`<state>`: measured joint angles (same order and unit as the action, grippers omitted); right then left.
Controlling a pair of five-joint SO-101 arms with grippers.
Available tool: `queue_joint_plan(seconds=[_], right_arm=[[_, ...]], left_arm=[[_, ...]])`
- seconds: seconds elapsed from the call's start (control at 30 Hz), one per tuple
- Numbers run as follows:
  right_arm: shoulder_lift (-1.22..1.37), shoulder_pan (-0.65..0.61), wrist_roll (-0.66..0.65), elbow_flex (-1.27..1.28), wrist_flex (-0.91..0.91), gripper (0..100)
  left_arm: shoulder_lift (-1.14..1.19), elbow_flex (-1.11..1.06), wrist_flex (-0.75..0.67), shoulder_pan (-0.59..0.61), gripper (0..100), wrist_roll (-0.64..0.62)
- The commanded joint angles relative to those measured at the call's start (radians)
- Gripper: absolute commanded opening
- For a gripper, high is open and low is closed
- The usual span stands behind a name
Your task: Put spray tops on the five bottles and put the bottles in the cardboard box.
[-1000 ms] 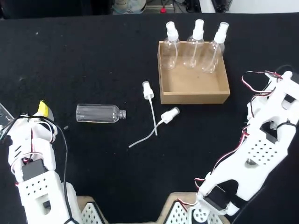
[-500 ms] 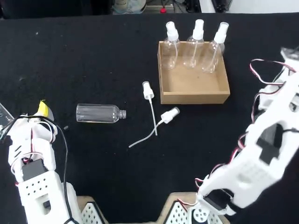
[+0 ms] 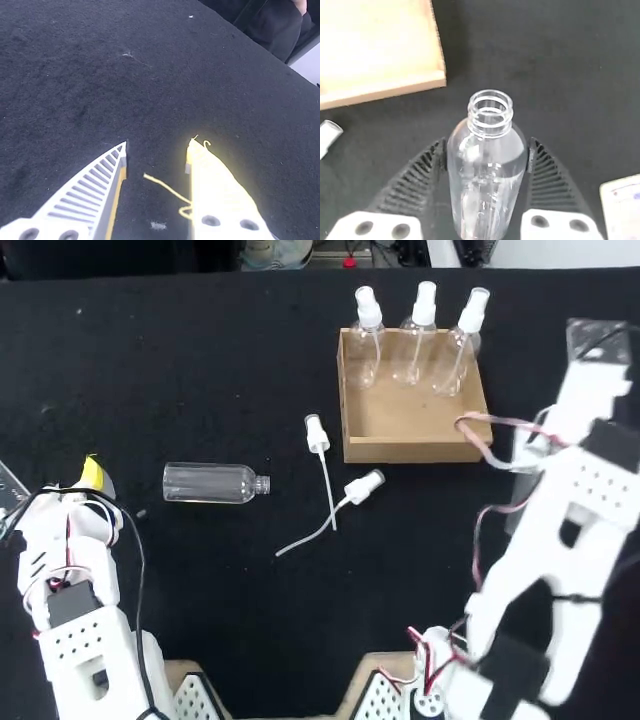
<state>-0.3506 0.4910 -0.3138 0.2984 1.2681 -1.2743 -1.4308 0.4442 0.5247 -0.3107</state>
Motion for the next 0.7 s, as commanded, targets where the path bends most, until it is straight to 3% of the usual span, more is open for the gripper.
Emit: queue_joint_plan(seconds=[0.0, 0.37, 0.67], right_arm=[[-0.142, -0.072, 0.058, 0.119, -0.107, 14.5], [-0.561, -0.224, 0.123, 0.435, -0.212, 14.5], [-0.835, -0.241, 0.127, 0.848, -0.48, 14.5]], left_arm=[[-0.003, 0.021, -0.023, 0.005, 19, 0.0], [-0.003, 0.021, -0.023, 0.004, 19, 0.0], [-0.003, 0.021, -0.023, 0.004, 19, 0.0]])
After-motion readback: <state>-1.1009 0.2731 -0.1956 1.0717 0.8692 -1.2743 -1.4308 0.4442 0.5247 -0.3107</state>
